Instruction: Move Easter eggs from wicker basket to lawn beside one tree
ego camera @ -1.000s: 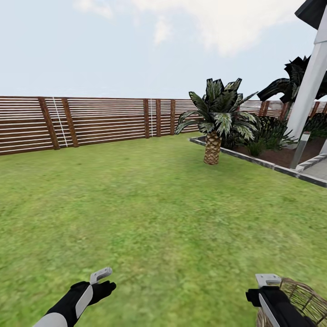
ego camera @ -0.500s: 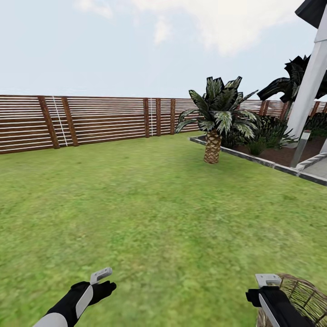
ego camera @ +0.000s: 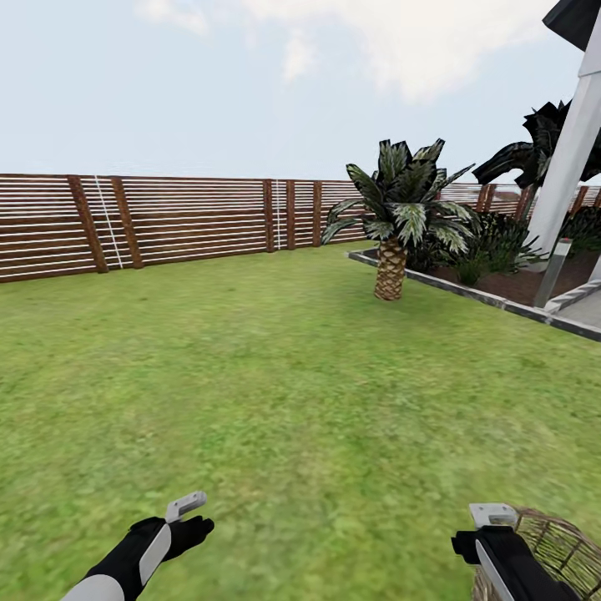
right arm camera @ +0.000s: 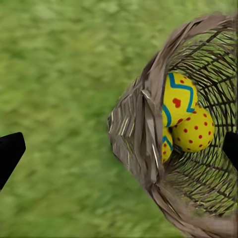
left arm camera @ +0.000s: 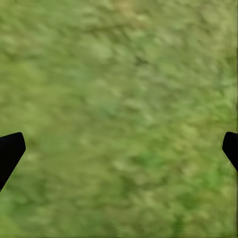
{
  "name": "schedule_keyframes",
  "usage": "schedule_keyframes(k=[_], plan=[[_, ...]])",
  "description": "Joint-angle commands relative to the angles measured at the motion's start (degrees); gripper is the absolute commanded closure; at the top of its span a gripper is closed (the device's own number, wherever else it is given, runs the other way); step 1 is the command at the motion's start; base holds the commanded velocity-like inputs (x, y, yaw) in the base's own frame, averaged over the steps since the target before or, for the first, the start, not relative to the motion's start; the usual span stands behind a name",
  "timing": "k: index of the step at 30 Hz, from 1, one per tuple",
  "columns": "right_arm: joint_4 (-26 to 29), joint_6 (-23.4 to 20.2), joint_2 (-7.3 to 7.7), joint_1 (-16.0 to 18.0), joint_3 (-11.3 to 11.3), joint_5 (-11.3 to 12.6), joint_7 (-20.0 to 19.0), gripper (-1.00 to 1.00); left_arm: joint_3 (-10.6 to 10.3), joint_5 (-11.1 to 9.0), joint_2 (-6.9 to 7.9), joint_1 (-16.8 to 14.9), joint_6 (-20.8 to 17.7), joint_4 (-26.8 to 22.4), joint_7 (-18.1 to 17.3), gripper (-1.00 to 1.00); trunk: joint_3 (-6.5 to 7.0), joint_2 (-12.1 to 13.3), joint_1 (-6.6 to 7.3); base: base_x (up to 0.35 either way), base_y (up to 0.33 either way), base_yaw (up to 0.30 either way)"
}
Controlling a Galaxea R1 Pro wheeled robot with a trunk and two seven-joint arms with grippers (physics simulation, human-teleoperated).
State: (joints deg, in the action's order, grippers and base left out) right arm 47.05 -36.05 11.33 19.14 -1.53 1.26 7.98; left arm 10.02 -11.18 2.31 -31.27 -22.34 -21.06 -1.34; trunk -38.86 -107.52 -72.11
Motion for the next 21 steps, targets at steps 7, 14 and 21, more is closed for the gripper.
schedule_keyframes(k=[7, 14, 21], plan=[[0.1, -0.3, 0.01, 0.0, 0.0, 0.1, 0.2, -1.0, 0.4, -0.2, -0.06, 0.0, -0.4, -0.1, -0.2, -1.0, -0.06, 0.0, -0.02, 0.258, -0.215, 0.0], [0.1, -0.2, 0.01, 0.0, 0.0, 0.1, 0.2, -1.0, 0.4, -0.2, -0.12, 0.0, 0.2, -0.1, -0.2, -1.0, -0.06, 0.0, -0.02, 0.139, -0.124, 0.0], [0.1, -0.2, 0.01, 0.0, 0.0, 0.1, 0.2, -1.0, 0.4, -0.2, -0.12, 0.0, 3.5, 0.0, -0.2, -1.0, -0.42, -0.8, -0.46, 0.004, -0.004, 0.0]])
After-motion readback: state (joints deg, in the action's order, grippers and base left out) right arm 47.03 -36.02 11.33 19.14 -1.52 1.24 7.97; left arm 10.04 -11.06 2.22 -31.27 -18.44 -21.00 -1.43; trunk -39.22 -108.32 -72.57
